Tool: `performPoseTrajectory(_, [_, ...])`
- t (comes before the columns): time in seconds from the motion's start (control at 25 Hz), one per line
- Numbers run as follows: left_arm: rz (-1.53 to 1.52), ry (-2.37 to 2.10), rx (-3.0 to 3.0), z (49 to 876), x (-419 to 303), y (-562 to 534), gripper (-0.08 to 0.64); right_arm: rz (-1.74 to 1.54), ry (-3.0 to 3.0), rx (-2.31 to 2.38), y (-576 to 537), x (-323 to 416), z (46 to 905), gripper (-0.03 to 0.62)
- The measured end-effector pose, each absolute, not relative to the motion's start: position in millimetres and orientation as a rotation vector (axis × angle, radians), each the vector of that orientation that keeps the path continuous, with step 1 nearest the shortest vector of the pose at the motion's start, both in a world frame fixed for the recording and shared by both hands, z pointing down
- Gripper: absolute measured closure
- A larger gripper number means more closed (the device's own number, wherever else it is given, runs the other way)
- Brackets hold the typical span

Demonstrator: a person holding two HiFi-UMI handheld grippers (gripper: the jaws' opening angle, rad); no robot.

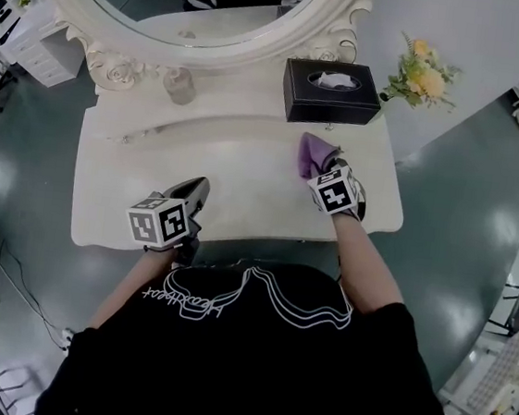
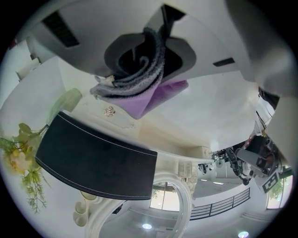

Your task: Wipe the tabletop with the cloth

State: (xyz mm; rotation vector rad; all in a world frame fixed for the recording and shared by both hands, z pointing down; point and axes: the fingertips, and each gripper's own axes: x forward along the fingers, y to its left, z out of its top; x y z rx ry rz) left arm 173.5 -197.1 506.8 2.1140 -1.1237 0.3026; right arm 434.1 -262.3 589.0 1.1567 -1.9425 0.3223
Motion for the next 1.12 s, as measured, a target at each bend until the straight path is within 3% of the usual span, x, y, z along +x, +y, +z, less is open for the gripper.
performPoseTrajectory(1.12, [0.360, -1.002, 2.126, 526, 230, -178, 0.555, 0.387, -1.714, 1.497, -258, 621, 587, 0.548])
